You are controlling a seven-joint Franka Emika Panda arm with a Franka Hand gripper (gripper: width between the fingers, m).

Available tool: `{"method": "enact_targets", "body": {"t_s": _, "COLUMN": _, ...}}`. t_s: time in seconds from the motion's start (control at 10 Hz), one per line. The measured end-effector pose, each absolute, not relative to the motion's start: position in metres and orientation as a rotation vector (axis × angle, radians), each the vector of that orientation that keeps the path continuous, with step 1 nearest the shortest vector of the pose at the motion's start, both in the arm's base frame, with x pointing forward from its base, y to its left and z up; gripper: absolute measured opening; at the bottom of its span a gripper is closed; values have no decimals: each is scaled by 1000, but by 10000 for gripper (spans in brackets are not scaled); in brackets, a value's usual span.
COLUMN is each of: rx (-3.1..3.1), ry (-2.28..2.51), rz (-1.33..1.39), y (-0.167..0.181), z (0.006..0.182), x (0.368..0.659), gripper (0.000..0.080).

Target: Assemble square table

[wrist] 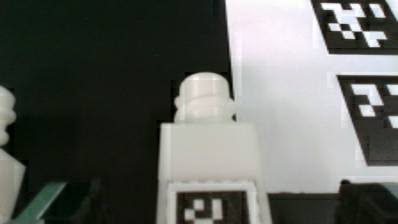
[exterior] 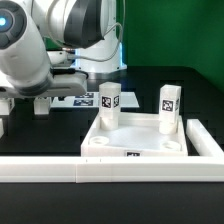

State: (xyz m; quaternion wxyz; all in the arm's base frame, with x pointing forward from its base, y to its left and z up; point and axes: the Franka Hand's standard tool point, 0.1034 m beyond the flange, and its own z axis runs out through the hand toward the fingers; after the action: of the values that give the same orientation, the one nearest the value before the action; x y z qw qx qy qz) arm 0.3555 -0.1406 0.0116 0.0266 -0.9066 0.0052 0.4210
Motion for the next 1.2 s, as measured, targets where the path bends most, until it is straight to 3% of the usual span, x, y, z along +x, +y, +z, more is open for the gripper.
{"method": "enact_targets", "body": {"t_s": 0.3, "rx": -2823, "ry": 21, "rz": 1287, "y": -140, "z": 7, "x": 356, "gripper": 649}}
{"method": "enact_targets", "body": {"t_s": 0.5, "rx": -2857, "ry": 23, "rz": 1266, "y": -134, "z": 4, "x": 358, "gripper": 414}}
{"method": "enact_targets", "body": {"t_s": 0.6, "rx": -2857, "ry": 16, "rz": 1267, "y": -132, "z": 3, "x": 359, "gripper": 414}}
{"method": "enact_targets", "body": {"t_s": 0.7, "rx": -2857, "ry": 13, "rz": 1267, "y": -131, "z": 3, "x": 359, "gripper": 286}}
{"method": "enact_targets", "body": {"t_s": 1.2, "rx": -2849, "ry": 2, "rz": 1268, "y": -130, "z": 5, "x": 360, "gripper": 287}}
